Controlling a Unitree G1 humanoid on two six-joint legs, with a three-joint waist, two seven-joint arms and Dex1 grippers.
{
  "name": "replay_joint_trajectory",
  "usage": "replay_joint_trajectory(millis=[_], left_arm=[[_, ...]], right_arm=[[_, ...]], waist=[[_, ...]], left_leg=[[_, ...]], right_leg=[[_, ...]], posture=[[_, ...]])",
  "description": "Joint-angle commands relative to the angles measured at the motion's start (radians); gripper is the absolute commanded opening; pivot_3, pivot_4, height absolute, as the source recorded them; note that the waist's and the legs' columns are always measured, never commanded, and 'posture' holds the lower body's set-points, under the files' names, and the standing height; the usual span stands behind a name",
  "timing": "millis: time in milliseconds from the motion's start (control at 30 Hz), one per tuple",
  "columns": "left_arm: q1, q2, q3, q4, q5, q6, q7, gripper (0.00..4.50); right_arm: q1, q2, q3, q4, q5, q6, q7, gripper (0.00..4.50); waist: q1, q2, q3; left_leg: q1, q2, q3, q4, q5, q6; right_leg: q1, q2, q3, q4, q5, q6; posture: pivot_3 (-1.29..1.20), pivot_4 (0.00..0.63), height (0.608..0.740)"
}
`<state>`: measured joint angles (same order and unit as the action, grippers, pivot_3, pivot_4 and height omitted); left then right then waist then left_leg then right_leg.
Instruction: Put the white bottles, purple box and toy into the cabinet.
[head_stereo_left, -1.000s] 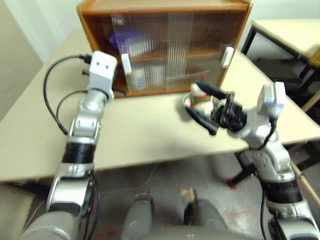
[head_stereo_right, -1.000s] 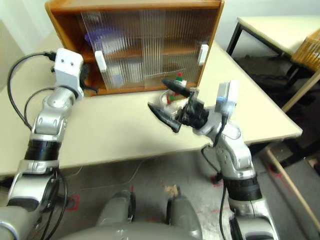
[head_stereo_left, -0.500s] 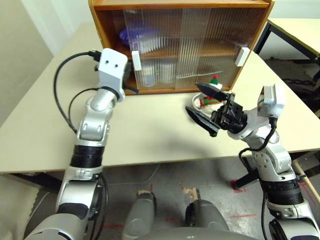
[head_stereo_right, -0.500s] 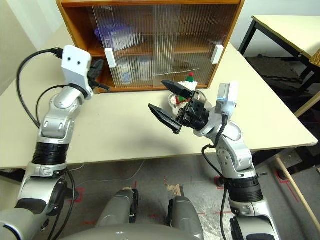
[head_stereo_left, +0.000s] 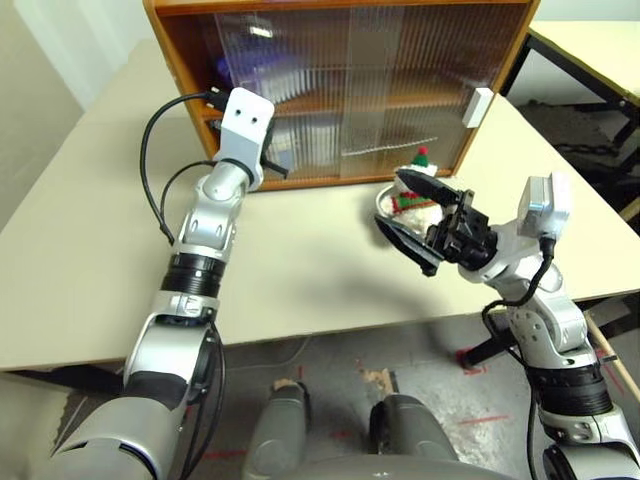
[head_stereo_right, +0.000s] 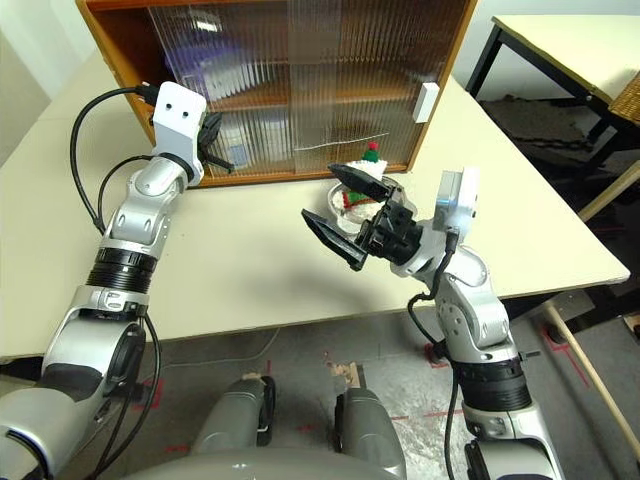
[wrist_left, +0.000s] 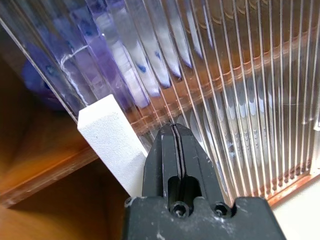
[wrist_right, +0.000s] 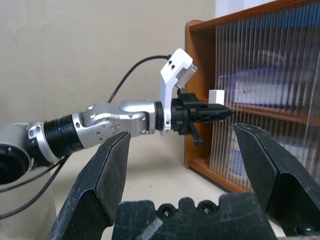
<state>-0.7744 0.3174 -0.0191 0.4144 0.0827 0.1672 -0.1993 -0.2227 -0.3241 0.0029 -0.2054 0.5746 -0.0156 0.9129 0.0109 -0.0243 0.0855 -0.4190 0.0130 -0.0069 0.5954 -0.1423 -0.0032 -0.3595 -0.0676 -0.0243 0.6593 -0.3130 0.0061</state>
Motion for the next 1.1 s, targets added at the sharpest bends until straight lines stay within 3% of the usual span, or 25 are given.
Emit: replay_joint_trajectory(millis=[33,500,633,733,900,1067,1100], left_arm=[[0.018,0.042,0.037,-0.01,0.02,0.01,0.04,0.06],[0.138,0.115,0.12,-0.173,-0.005,0.094,0.076,0.06],[0.122,0.103,0.123,-0.187,-0.073,0.056,-0.009,0.06],[0.125,0.081,0.133,-0.206,-0.136,0.036,-0.067,0.62],[0.2,0.056,0.153,-0.277,-0.306,0.016,-0.252,2.52],[0.302,0.083,0.147,-0.366,-0.412,0.063,-0.401,4.49],[0.328,0.097,0.148,-0.384,-0.434,0.071,-0.441,4.5]], right_arm=[[0.007,-0.007,0.0,-0.026,-0.002,0.005,0.001,4.5],[-0.01,-0.004,0.002,0.002,0.005,0.014,0.013,4.5],[-0.022,-0.009,-0.026,0.02,0.007,0.02,-0.01,4.5],[-0.031,-0.021,-0.062,0.038,0.012,0.022,-0.024,4.5],[-0.031,-0.074,-0.159,0.109,-0.027,0.021,-0.095,4.5],[-0.062,-0.122,-0.248,0.23,-0.084,0.01,-0.205,2.79],[-0.081,-0.135,-0.269,0.267,-0.098,0.009,-0.234,2.39]], waist=[[0.0,0.0,0.0],[0.005,-0.005,0.002],[0.005,-0.006,0.001],[0.006,-0.006,0.001],[0.005,-0.008,0.0],[0.003,-0.009,-0.001],[0.0,-0.009,-0.001]], left_leg=[[0.001,0.001,0.001,0.0,0.0,0.0],[0.008,0.008,0.012,0.0,0.0,0.0],[0.01,0.013,0.018,0.0,0.0,0.0],[0.01,0.014,0.02,0.0,0.0,0.0],[0.011,0.014,0.023,0.0,0.0,0.0],[0.011,0.015,0.03,0.0,-0.001,0.0],[0.011,0.016,0.032,0.0,-0.001,0.0]], right_leg=[[0.0,0.001,0.001,0.0,0.0,0.0],[0.002,-0.001,0.01,0.0,0.005,-0.001],[0.001,0.001,0.012,0.0,0.006,-0.003],[0.001,0.003,0.012,0.0,0.007,-0.004],[0.001,0.002,0.014,-0.001,0.007,-0.004],[0.0,0.0,0.019,-0.002,0.008,-0.007],[-0.001,0.001,0.019,-0.002,0.008,-0.007]], posture=[[0.03,0.028,0.74],[0.06,0.029,0.74],[0.05,0.024,0.74],[0.03,0.024,0.74],[0.02,0.024,0.74],[0.02,0.022,0.74],[0.03,0.02,0.74]])
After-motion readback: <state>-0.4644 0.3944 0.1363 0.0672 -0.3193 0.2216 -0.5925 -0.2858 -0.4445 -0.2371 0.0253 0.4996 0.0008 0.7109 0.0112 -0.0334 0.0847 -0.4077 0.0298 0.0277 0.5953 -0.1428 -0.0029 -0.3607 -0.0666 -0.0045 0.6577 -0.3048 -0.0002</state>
